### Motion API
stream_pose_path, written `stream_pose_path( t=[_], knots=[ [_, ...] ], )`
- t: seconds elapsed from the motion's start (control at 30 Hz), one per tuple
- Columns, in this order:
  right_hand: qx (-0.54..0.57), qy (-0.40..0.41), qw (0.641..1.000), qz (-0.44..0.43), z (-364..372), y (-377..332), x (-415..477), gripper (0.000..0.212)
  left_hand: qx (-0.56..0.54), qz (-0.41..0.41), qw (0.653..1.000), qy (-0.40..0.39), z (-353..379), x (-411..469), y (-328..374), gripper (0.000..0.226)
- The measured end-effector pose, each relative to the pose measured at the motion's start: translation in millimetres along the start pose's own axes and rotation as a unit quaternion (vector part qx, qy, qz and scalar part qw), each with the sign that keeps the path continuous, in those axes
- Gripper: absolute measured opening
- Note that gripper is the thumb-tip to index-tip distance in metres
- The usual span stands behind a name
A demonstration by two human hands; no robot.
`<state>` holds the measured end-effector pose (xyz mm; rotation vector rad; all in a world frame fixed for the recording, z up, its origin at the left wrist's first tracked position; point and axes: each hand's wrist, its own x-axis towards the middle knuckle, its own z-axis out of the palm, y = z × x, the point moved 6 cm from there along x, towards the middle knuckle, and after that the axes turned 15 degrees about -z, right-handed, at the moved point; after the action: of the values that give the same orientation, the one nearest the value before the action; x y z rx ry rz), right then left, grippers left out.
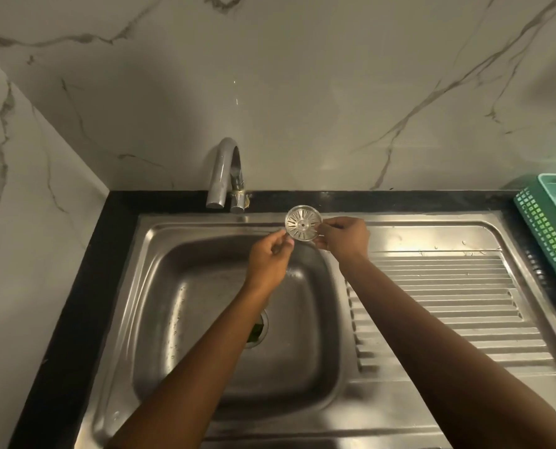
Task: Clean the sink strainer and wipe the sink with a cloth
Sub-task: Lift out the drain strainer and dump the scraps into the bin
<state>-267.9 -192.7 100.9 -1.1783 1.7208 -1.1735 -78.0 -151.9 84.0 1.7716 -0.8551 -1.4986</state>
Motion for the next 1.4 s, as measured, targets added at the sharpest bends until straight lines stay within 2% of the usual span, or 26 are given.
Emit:
stream_pose_path(
  t=[0.17, 0.27, 0.4, 0.63, 0.8, 0.93, 1.03, 1.17, 1.3, 1.4],
  knots=[
    [-0.006, 0.013, 1.000, 0.021, 7.0, 6.8, 33.1, 0.026, 0.062, -0.020, 0.998, -0.010, 20.0, 30.5, 20.6, 0.053],
    [-0.014, 0.010, 0.999, 0.038, 13.7, 12.3, 48.7, 0.017, 0.092, -0.030, 0.995, -0.010, 27.2, 46.6, 28.0, 0.050],
    [-0.030, 0.004, 0.999, 0.044, 20.4, 17.6, 62.0, 0.015, 0.113, -0.056, 0.992, -0.017, 34.2, 60.1, 33.0, 0.065],
    [-0.005, -0.012, 0.998, 0.054, 27.8, 29.7, 68.8, 0.015, 0.131, -0.073, 0.988, -0.028, 34.8, 73.5, 30.2, 0.067],
    [0.043, -0.003, 0.998, 0.051, 25.4, 36.4, 62.0, 0.028, 0.119, -0.057, 0.991, -0.035, 22.7, 68.2, 32.6, 0.062],
    [-0.013, 0.021, 0.999, -0.027, 10.1, 35.1, 37.6, 0.018, 0.099, -0.020, 0.995, -0.022, -9.2, 57.2, 28.4, 0.045],
    [-0.064, -0.039, 0.992, -0.098, 15.8, 33.5, -8.6, 0.014, 0.135, 0.000, 0.991, -0.023, -38.3, 38.0, 4.0, 0.026],
    [-0.131, -0.193, 0.964, -0.130, 54.4, 44.3, -71.6, 0.016, 0.220, -0.027, 0.975, -0.008, -79.9, 13.8, -54.0, 0.025],
    [-0.226, -0.353, 0.900, -0.123, 104.5, 67.9, -111.0, 0.029, 0.308, -0.070, 0.948, 0.028, -110.8, 4.4, -112.9, 0.025],
    [-0.300, -0.465, 0.822, -0.134, 140.6, 83.7, -130.7, 0.023, 0.357, -0.096, 0.929, 0.023, -114.1, 5.4, -147.8, 0.025]
  ],
)
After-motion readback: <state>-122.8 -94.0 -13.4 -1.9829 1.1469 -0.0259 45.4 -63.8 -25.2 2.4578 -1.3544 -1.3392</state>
